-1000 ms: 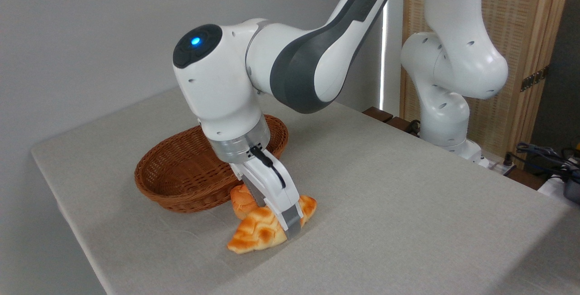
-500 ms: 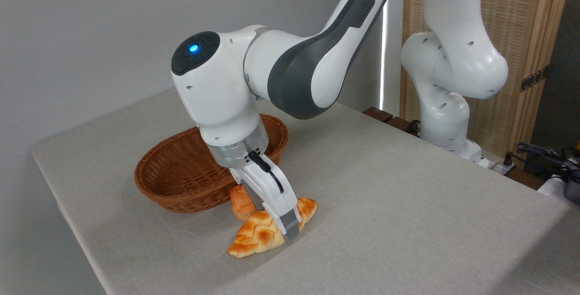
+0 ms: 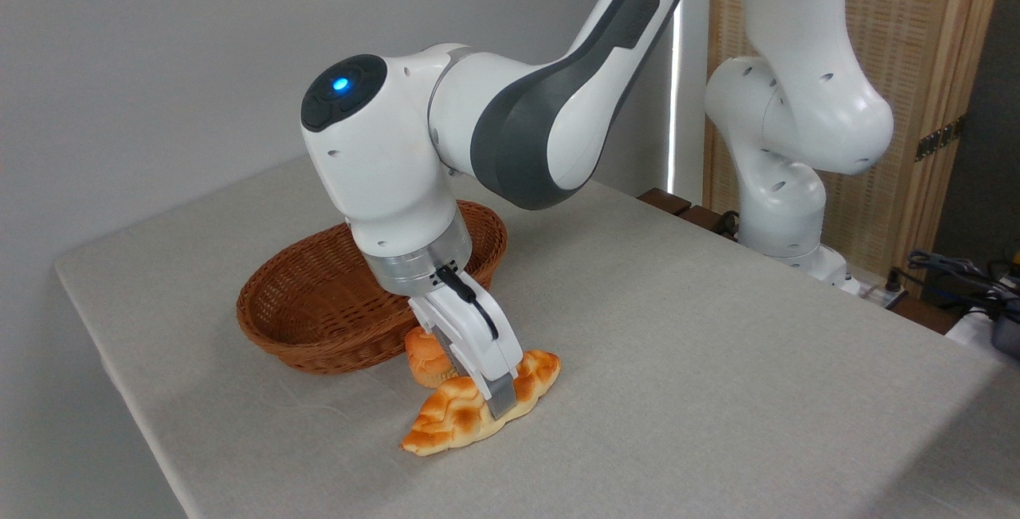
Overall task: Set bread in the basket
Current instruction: 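Lift the braided bread and carry it over the basket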
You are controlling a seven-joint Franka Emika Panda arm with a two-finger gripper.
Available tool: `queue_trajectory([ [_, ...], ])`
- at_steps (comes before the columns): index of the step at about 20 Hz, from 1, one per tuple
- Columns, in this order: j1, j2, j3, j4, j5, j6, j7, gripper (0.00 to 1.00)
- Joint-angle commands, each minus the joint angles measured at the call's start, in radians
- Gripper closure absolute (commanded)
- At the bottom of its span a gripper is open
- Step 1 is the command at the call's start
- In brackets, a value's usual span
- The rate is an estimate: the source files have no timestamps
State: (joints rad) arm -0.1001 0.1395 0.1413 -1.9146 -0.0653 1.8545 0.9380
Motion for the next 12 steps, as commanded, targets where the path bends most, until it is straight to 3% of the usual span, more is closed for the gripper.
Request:
queue_trajectory([
  [1,-0.001,-0.009,0.008,0.031,0.001,0.003,0.016,0.58],
  [7,-0.009,-0.024,0.0,0.137,-0.007,-0.009,0.015,0.55],
  [12,-0.009,-0.029,-0.086,0.193,-0.07,-0.011,-0.028,0.55],
])
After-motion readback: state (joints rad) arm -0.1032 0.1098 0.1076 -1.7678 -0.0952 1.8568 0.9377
